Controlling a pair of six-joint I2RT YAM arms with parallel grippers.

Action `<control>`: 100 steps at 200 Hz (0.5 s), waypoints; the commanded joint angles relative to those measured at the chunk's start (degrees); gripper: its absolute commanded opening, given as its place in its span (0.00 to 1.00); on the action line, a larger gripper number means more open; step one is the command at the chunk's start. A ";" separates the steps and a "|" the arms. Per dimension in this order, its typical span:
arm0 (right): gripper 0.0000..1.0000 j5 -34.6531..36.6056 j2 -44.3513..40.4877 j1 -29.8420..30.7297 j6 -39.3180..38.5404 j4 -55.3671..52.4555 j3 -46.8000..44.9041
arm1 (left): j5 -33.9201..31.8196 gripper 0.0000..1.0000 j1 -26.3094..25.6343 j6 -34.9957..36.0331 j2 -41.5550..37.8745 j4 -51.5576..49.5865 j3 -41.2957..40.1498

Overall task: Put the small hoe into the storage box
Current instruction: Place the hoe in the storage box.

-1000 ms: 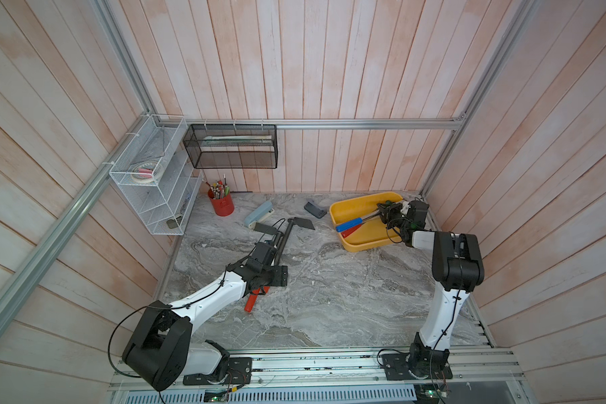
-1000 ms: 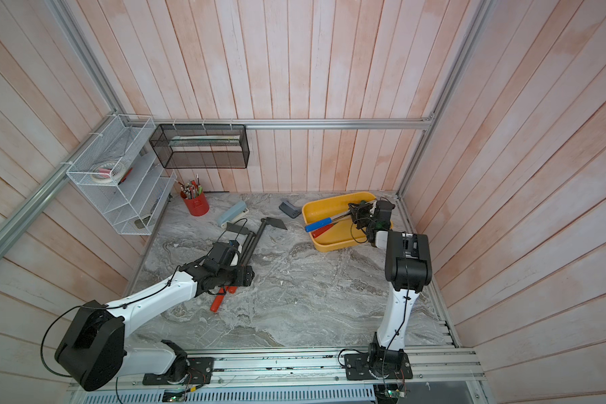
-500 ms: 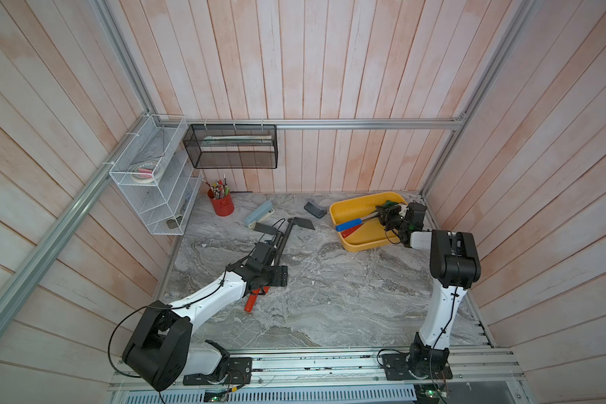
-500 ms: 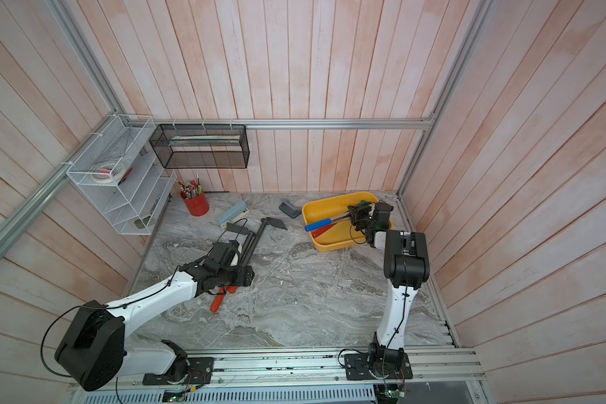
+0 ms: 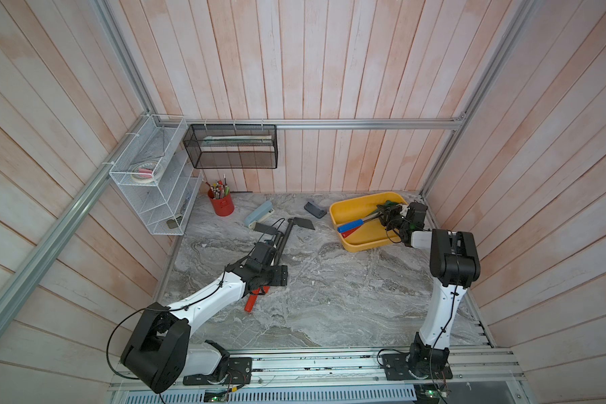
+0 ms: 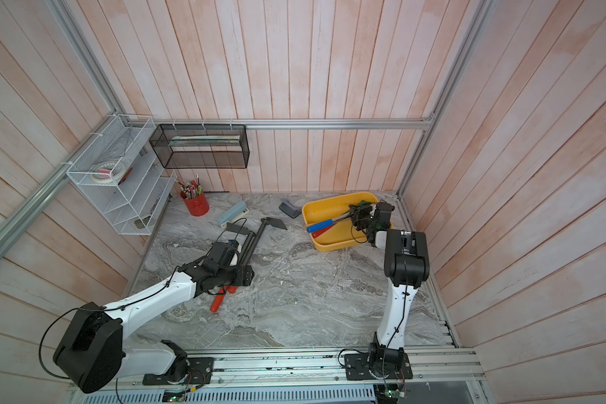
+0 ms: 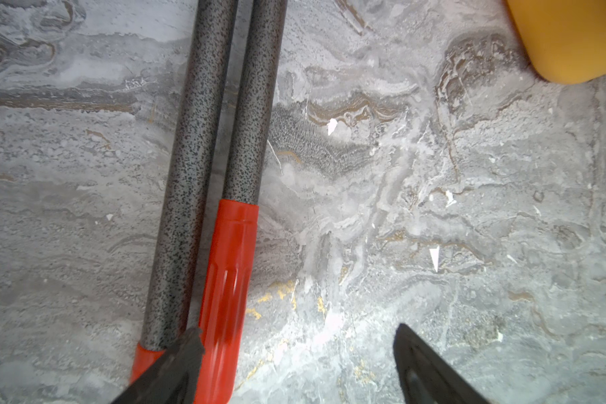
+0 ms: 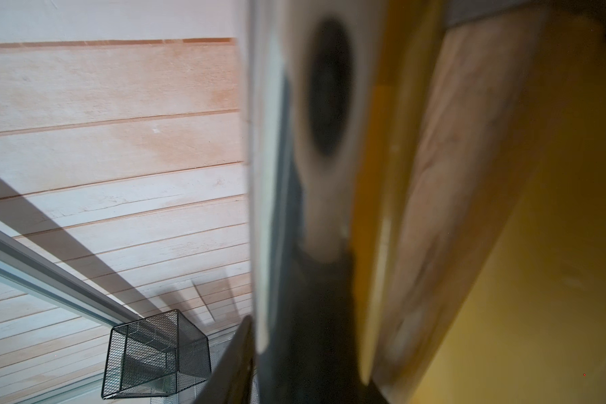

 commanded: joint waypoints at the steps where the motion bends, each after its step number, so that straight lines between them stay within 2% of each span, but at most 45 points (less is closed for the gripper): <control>1: 0.37 -0.77 0.99 -0.52 -0.72 1.05 1.68 | -0.97 0.87 0.29 -0.29 -0.79 -0.59 -0.32; 64: 0.47 -0.63 0.45 -0.69 -1.46 -1.72 2.14 | -0.71 0.88 0.29 -0.23 -0.13 -1.16 0.06; 100: 0.49 -0.10 -0.50 -0.61 -1.72 -2.63 0.73 | -0.71 0.88 0.28 -0.09 0.17 -1.65 0.38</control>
